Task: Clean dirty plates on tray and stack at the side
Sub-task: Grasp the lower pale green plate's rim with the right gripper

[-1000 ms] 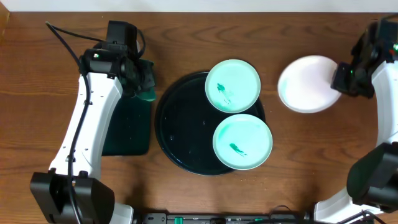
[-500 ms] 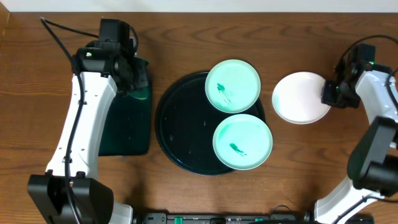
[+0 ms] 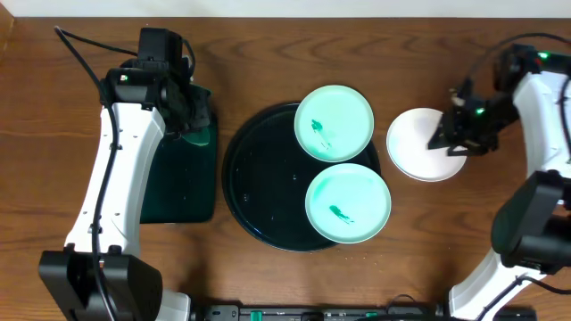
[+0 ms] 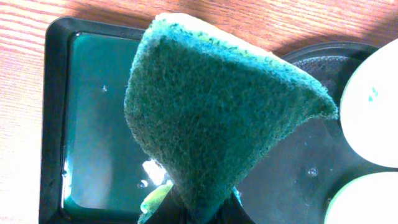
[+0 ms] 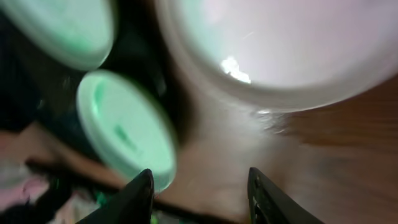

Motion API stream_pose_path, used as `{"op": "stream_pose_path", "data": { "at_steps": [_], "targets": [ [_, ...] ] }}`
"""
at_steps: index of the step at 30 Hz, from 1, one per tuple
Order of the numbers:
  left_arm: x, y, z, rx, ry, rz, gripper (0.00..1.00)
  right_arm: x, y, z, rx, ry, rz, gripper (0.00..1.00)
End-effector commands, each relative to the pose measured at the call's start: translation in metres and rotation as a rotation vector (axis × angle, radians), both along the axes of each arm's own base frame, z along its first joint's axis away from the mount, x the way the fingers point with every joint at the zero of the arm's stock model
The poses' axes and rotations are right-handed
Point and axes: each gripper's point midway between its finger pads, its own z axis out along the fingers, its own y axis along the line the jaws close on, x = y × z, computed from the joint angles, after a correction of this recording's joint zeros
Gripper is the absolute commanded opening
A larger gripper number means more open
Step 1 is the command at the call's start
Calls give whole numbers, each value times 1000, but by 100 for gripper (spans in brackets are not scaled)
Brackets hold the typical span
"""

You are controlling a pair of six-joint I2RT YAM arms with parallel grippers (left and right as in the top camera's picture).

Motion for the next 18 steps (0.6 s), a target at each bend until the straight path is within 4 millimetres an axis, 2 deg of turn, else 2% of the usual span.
{"op": "stream_pose_path", "data": {
  "at_steps": [1,5,7,8,10,18],
  "targets": [
    [-5,1,5,2,-10,-11,7,-20,47,-6,49,58,138,45],
    [-5,1,4,2,-9,-10,7,-42,67,-32,-54,125,244,45],
    [-5,2,4,2,-9,-9,7,-50,73,-43,-99,139,283,41],
    [-5,2,4,2,-9,-9,7,-56,75,-51,-136,153,306,35],
    [-7,2,4,3,-4,-8,7,-62,71,-60,-206,169,331,32],
    [-7,2,4,3,-1,-9,7,-69,88,-84,-221,141,386,33]
  ]
}}
